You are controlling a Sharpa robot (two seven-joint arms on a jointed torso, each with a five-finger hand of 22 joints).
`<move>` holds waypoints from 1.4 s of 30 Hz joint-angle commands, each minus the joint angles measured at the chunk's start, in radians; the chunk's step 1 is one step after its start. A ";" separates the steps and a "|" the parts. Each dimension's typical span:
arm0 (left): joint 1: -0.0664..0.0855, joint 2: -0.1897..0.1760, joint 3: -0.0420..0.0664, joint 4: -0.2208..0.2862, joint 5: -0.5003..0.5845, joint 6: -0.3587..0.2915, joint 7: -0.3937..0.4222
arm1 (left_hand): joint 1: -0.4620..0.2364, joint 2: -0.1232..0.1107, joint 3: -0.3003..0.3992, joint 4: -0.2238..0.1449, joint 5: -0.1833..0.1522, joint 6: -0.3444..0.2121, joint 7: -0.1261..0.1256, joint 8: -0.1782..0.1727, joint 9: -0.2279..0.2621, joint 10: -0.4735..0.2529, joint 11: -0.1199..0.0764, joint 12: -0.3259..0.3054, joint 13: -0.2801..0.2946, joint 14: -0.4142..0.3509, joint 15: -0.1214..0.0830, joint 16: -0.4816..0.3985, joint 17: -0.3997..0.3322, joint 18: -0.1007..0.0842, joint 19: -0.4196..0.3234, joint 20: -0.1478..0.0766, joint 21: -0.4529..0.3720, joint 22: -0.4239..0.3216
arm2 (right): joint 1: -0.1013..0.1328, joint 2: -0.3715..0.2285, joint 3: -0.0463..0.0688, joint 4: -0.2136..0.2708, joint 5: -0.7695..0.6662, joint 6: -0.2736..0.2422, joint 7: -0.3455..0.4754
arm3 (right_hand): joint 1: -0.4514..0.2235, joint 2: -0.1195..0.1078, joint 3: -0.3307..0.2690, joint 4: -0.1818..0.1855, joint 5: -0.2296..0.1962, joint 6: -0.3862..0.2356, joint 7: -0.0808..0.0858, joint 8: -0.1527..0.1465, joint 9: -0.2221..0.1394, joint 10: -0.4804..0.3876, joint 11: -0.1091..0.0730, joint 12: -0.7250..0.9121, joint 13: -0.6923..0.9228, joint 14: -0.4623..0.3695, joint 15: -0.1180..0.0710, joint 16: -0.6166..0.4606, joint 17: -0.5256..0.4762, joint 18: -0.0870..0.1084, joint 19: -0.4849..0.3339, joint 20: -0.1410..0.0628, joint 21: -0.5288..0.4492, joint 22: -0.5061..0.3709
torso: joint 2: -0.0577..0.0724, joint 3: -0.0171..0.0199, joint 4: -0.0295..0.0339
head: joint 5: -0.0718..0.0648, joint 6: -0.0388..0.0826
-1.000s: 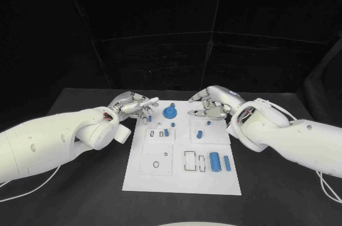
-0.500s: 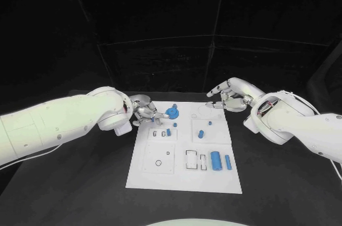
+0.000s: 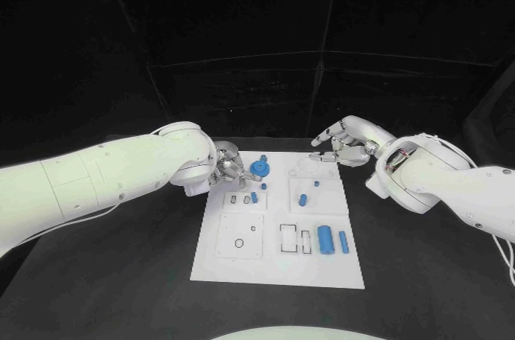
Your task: Assemble the parts on the task board
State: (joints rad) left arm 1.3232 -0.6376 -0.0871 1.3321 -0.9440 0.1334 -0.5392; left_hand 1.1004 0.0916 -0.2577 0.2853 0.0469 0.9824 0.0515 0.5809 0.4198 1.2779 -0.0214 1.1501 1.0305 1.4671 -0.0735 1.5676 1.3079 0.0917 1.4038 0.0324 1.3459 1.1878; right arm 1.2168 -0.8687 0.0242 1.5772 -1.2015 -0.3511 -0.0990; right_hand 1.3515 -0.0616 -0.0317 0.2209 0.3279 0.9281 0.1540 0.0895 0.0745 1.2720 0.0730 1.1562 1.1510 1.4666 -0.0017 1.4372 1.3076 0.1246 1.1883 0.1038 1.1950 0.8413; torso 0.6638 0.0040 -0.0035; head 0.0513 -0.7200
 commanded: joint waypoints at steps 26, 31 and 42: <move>0.004 0.099 -0.008 -0.096 -0.021 0.158 -0.076 | 0.006 0.011 -0.014 -0.005 0.000 -0.021 -0.001 0.020 0.020 0.003 0.003 0.004 0.004 0.104 -0.005 0.003 0.263 -0.018 0.004 -0.001 0.008 0.007 | 0.002 0.014 0.000 -0.007 0.007 -0.006 -0.006 | 0.013 0.006 -0.018 0.007 0.025 0.002 0.002 0.007 -0.001 -0.001 -0.004 0.000 -0.002 0.051 -0.005 -0.005 0.038 0.012 -0.008 -0.001 -0.012 -0.011 | 0.002 -0.0025 0.0023 | -0.010 -0.021; 0.004 0.111 -0.008 -0.107 -0.021 0.164 -0.073 | 0.012 0.014 -0.014 -0.008 0.000 -0.023 -0.001 0.024 0.024 0.003 0.003 0.004 0.004 0.104 -0.005 0.003 0.263 -0.019 0.005 -0.001 0.010 0.011 | 0.002 0.022 0.000 -0.012 0.009 -0.007 -0.001 | 0.017 0.009 -0.020 0.008 0.035 0.003 0.002 0.009 0.000 -0.002 -0.004 0.000 -0.003 0.051 -0.005 -0.007 0.036 0.013 -0.008 -0.002 -0.014 -0.013 | 0.003 -0.0027 0.0012 | -0.012 -0.023; 0.003 0.126 -0.009 -0.130 -0.021 0.181 -0.074 | 0.024 0.019 -0.014 -0.013 0.001 -0.028 -0.001 0.030 0.032 0.002 0.003 0.005 0.006 0.104 -0.005 0.003 0.263 -0.019 0.004 -0.001 0.012 0.013 | 0.002 0.030 0.000 -0.016 0.010 -0.009 0.003 | 0.020 0.010 -0.021 0.009 0.042 0.004 0.001 0.010 0.000 -0.003 -0.005 -0.001 -0.004 0.051 -0.006 -0.008 0.035 0.013 -0.008 -0.002 -0.016 -0.016 | 0.004 -0.0031 0.0019 | -0.012 -0.028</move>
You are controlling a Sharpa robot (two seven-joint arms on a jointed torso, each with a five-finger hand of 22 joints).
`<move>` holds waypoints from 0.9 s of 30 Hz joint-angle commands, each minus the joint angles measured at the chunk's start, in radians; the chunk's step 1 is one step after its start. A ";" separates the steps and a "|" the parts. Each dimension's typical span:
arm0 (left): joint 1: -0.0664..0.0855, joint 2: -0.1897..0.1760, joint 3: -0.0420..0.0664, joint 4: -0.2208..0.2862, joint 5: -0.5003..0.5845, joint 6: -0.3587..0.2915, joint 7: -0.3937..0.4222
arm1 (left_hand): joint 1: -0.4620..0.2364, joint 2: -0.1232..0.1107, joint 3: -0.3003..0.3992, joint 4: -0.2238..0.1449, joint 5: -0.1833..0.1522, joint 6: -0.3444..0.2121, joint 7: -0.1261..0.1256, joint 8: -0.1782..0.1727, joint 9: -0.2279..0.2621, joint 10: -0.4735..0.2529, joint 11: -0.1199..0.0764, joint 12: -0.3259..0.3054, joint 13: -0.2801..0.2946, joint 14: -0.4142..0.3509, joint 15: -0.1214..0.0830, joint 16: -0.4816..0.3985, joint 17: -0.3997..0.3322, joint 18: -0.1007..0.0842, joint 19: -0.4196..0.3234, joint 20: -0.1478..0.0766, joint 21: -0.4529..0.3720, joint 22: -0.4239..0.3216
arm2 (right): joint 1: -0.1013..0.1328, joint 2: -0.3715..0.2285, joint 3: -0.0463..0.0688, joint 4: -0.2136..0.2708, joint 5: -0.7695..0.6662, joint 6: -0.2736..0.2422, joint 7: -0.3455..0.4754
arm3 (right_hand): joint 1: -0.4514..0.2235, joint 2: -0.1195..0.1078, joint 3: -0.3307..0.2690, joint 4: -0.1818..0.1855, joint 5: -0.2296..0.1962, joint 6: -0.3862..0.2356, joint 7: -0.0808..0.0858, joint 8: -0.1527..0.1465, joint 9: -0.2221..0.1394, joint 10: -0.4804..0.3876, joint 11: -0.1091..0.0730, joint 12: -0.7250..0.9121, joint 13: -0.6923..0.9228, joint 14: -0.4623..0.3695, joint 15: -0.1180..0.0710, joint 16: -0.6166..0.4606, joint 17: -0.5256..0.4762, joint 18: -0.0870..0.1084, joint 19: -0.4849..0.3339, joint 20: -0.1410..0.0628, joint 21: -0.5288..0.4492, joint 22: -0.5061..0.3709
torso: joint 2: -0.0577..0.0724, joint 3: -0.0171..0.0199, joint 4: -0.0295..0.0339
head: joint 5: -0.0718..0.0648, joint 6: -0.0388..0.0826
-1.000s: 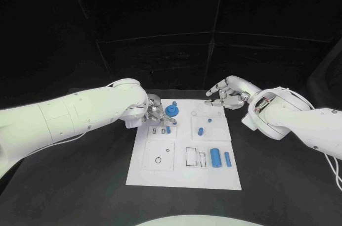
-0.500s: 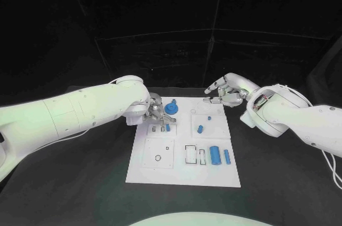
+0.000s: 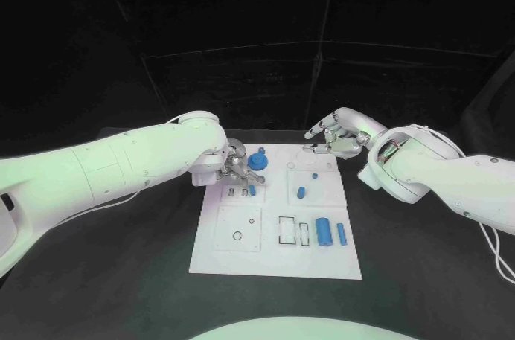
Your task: Assemble the parts on the task board
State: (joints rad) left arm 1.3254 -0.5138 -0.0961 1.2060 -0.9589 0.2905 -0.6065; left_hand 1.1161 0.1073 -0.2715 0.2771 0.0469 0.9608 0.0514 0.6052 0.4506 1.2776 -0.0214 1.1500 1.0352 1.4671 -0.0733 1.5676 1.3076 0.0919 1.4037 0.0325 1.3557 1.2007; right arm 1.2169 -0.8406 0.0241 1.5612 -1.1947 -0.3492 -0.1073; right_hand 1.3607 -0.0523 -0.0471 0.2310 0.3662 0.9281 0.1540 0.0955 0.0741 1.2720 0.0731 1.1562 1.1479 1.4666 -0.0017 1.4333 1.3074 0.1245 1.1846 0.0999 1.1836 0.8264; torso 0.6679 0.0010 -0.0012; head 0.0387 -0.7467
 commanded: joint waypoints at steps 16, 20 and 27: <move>-0.002 0.028 -0.008 -0.033 -0.006 0.047 -0.006 | 0.028 0.013 0.005 -0.016 0.001 -0.014 -0.001 0.015 0.013 0.001 0.003 0.005 0.002 0.104 -0.004 0.003 0.263 -0.019 0.001 0.000 0.002 0.001 | 0.002 0.009 0.001 -0.010 0.018 -0.018 0.017 | 0.012 0.002 -0.007 0.000 0.006 0.004 0.001 0.005 0.000 -0.007 -0.005 -0.006 -0.007 0.050 -0.006 -0.006 0.033 0.014 -0.007 0.002 -0.007 -0.005 | 0.001 0.0002 0.0010 | 0.002 -0.007; -0.003 0.032 -0.008 -0.040 -0.006 0.051 -0.004 | 0.032 0.014 0.006 -0.019 0.001 -0.015 -0.001 0.017 0.015 0.001 0.003 0.005 0.003 0.104 -0.004 0.003 0.263 -0.019 0.001 0.000 0.003 0.002 | 0.002 0.011 0.001 -0.012 0.018 -0.016 0.017 | 0.013 0.002 -0.007 0.000 0.007 0.004 0.001 0.005 0.000 -0.009 -0.005 -0.009 -0.009 0.050 -0.006 -0.007 0.031 0.015 -0.008 0.002 -0.009 -0.008 | 0.001 -0.0002 0.0010 | 0.003 -0.007; -0.005 0.042 -0.009 -0.048 -0.006 0.055 -0.001 | 0.037 0.016 0.007 -0.022 0.001 -0.017 -0.001 0.019 0.017 0.001 0.003 0.006 0.005 0.104 -0.004 0.003 0.263 -0.019 0.002 0.000 0.005 0.005 | 0.002 0.015 0.001 -0.017 0.021 -0.013 0.019 | 0.013 0.002 -0.007 0.000 0.007 0.004 0.001 0.005 0.000 -0.009 -0.005 -0.009 -0.009 0.050 -0.006 -0.007 0.031 0.015 -0.008 0.002 -0.009 -0.008 | 0.002 -0.0005 0.0014 | 0.001 -0.009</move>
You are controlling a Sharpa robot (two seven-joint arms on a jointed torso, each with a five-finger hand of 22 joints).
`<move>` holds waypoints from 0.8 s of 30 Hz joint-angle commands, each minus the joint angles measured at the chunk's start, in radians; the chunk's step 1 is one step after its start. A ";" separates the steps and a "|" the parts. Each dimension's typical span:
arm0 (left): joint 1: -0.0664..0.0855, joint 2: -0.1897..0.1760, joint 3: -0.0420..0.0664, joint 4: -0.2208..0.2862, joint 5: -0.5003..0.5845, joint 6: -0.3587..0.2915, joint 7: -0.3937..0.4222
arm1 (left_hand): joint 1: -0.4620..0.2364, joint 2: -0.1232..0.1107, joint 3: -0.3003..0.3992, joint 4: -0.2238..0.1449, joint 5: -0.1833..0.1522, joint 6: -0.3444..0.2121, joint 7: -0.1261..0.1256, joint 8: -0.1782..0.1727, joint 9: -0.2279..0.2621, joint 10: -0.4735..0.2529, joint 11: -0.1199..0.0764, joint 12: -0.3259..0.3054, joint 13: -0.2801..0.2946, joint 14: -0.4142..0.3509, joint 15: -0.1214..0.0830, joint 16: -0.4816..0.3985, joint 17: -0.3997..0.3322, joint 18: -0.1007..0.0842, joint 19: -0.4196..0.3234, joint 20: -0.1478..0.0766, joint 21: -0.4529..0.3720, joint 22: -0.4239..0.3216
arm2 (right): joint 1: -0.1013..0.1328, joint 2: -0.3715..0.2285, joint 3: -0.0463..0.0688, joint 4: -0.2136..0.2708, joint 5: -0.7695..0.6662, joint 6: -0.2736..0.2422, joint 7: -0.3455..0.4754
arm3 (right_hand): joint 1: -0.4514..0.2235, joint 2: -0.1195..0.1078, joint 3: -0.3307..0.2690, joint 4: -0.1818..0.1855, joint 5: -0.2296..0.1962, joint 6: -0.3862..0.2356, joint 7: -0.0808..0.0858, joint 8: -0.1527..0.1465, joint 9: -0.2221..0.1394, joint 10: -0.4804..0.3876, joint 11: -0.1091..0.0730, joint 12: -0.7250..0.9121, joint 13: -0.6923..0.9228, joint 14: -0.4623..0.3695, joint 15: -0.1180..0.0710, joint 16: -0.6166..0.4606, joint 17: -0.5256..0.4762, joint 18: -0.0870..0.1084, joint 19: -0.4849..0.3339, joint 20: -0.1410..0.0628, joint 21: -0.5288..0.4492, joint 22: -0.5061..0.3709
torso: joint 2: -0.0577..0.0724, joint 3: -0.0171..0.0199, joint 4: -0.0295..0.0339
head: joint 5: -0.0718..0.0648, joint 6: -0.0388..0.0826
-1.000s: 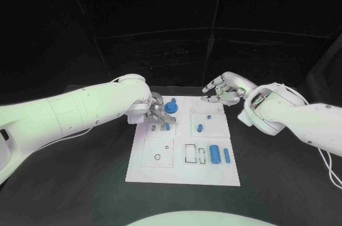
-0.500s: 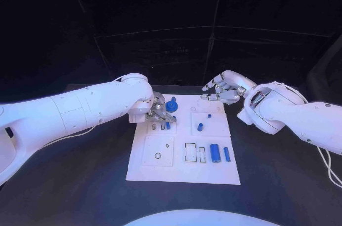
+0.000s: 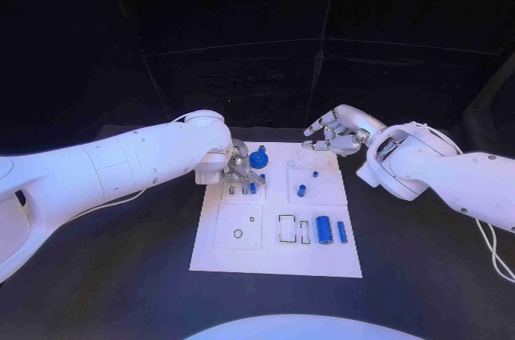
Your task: Assemble the parts on the task board
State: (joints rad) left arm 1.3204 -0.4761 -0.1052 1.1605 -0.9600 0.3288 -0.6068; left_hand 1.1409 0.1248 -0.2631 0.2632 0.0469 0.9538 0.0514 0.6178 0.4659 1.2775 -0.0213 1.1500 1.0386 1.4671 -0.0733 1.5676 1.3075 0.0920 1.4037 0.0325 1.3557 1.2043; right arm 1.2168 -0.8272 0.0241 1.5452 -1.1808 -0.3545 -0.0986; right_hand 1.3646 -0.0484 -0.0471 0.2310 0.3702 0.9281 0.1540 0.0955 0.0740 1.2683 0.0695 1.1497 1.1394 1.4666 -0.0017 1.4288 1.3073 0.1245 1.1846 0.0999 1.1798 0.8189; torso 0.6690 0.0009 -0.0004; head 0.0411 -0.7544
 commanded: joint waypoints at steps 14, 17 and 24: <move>-0.002 0.013 0.000 -0.001 -0.005 0.023 0.005 | 0.086 0.011 0.040 -0.067 0.001 -0.024 -0.001 0.020 0.021 -0.001 0.003 0.004 0.002 0.104 -0.005 0.003 0.263 -0.018 -0.002 0.000 0.005 0.002 | 0.002 0.011 0.000 -0.013 0.010 -0.003 0.014 | 0.012 0.001 -0.007 0.001 0.007 0.004 0.001 0.006 0.000 -0.005 -0.001 -0.001 0.000 0.050 -0.006 -0.003 0.032 0.014 -0.007 0.001 -0.005 0.000 | 0.000 -0.0009 0.0010 | -0.001 -0.004; -0.003 0.014 0.000 0.002 -0.005 0.026 0.006 | 0.097 0.010 0.048 -0.080 0.001 -0.027 -0.001 0.022 0.025 -0.001 0.003 0.002 0.002 0.104 -0.005 0.003 0.263 -0.018 -0.004 0.000 0.004 0.001 | 0.002 0.013 0.000 -0.017 0.011 0.000 0.014 | 0.013 0.002 -0.007 0.001 0.009 0.004 0.001 0.006 0.000 -0.005 -0.002 -0.002 -0.001 0.051 -0.006 -0.002 0.033 0.014 -0.006 0.001 -0.005 0.001 | 0.000 -0.0009 0.0007 | -0.002 -0.004; -0.003 0.013 0.000 0.008 -0.005 0.029 0.007 | 0.112 0.007 0.061 -0.099 0.001 -0.029 -0.001 0.024 0.029 -0.002 0.002 0.001 0.002 0.104 -0.005 0.003 0.263 -0.018 -0.005 0.000 0.004 0.002 | 0.002 0.016 0.000 -0.024 0.011 0.002 0.013 | 0.014 0.003 -0.007 0.001 0.011 0.004 0.001 0.006 0.000 -0.005 -0.002 -0.002 -0.001 0.051 -0.006 -0.001 0.034 0.014 -0.007 0.001 -0.006 -0.001 | 0.001 -0.0015 0.0006 | -0.001 -0.004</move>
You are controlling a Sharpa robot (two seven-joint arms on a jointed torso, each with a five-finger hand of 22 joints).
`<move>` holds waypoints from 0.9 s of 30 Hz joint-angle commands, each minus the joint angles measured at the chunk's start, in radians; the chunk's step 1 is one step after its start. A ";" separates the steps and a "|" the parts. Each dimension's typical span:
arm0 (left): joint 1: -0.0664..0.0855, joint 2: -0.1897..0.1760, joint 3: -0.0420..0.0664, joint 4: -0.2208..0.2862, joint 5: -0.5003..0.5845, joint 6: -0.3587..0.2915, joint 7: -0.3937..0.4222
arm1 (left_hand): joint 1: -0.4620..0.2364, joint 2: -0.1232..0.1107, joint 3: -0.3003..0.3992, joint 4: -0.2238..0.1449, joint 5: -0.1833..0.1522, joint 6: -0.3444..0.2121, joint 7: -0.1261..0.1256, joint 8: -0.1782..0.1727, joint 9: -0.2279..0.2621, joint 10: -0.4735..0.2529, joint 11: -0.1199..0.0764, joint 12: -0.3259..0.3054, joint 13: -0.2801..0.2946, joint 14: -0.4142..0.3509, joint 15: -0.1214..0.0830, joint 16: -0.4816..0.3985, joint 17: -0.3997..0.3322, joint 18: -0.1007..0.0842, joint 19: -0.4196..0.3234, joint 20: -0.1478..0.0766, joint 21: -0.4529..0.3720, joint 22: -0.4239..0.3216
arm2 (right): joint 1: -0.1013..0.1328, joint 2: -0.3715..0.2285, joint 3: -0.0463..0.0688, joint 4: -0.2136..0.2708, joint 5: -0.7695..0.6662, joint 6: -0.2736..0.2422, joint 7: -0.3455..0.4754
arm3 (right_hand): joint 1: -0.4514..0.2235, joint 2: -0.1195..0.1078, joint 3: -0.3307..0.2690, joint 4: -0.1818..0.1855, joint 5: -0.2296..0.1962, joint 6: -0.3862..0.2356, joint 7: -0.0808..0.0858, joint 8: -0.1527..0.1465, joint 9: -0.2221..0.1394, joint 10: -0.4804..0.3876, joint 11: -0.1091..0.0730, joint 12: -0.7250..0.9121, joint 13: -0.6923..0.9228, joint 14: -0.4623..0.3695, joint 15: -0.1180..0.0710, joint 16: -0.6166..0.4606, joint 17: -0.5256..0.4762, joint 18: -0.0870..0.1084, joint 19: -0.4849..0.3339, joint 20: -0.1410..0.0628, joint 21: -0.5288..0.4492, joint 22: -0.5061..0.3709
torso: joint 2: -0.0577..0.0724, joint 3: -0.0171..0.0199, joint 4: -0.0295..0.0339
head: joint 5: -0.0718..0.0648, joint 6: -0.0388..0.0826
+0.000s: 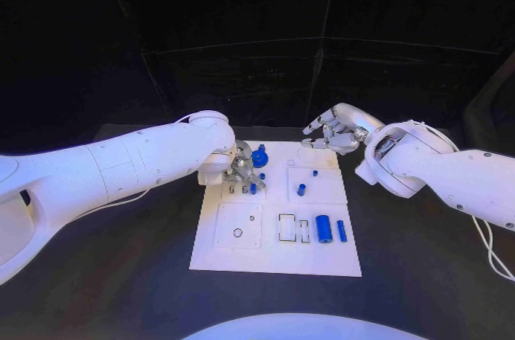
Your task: Assemble the parts on the task board
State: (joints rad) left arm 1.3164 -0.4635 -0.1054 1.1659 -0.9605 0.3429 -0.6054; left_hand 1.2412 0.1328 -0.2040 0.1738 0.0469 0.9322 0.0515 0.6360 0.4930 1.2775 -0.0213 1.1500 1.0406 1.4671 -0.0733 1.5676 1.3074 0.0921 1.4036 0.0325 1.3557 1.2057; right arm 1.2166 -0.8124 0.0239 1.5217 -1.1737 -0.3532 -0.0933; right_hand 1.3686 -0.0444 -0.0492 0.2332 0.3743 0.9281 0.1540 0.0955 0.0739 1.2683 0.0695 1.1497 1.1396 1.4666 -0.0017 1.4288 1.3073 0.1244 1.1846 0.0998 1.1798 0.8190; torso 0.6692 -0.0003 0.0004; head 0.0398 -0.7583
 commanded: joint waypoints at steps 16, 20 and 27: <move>-0.001 -0.029 0.001 0.037 -0.005 -0.062 0.045 | 0.168 0.046 0.254 -0.188 0.001 -0.036 -0.007 -0.017 0.005 -0.007 -0.007 -0.031 -0.013 0.104 -0.012 0.003 0.263 -0.019 -0.006 -0.008 0.007 0.011 | 0.002 0.007 0.000 -0.015 0.009 0.000 0.009 | 0.013 0.002 -0.007 0.002 0.019 0.003 0.001 0.007 0.000 -0.006 -0.002 -0.003 -0.003 0.050 -0.006 -0.005 0.030 0.015 -0.008 0.001 -0.009 -0.006 | 0.001 -0.0002 0.0010 | -0.003 -0.003; -0.001 -0.053 0.001 0.067 -0.005 -0.105 0.063 | 0.097 0.000 0.390 -0.221 0.004 -0.032 -0.003 -0.018 0.012 0.001 -0.005 -0.035 -0.013 0.104 -0.009 0.003 0.263 -0.019 -0.005 -0.005 0.009 0.018 | 0.002 0.008 0.000 -0.018 0.012 0.000 0.010 | 0.013 0.003 -0.008 0.003 0.021 0.003 0.001 0.007 0.000 -0.007 -0.002 -0.004 -0.004 0.050 -0.006 -0.006 0.029 0.015 -0.008 0.001 -0.010 -0.007 | 0.000 0.0000 0.0017 | -0.002 -0.004; -0.001 -0.104 0.001 0.123 -0.005 -0.197 0.089 | 0.013 -0.062 0.561 -0.250 0.001 -0.027 -0.006 -0.011 0.025 0.014 -0.004 -0.028 -0.003 0.104 -0.010 0.003 0.263 -0.021 -0.001 -0.004 0.013 0.029 | 0.002 0.006 0.000 -0.024 0.020 0.000 0.012 | 0.013 0.003 -0.008 0.003 0.022 0.003 0.001 0.008 0.000 -0.007 -0.002 -0.004 -0.004 0.050 -0.006 -0.007 0.027 0.016 -0.009 0.001 -0.011 -0.009 | 0.000 0.0012 0.0006 | 0.002 -0.004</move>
State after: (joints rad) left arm 1.3143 -0.5611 -0.1053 1.2783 -0.9609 0.2296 -0.5535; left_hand 1.2604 0.0715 0.1856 0.0887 0.0503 0.8989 0.0431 0.6206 0.5163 1.2841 -0.0263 1.1161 1.0378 1.4688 -0.0858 1.5676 1.3074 0.0908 1.3982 0.0272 1.3650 1.2348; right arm 1.2164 -0.8062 0.0237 1.4981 -1.1639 -0.3530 -0.0910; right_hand 1.3726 -0.0405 -0.0517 0.2357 0.3912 0.9281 0.1540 0.0997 0.0738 1.2684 0.0695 1.1497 1.1361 1.4666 -0.0017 1.4279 1.3078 0.1243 1.1846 0.0998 1.1724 0.8115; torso 0.6690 -0.0001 0.0026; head 0.0394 -0.7632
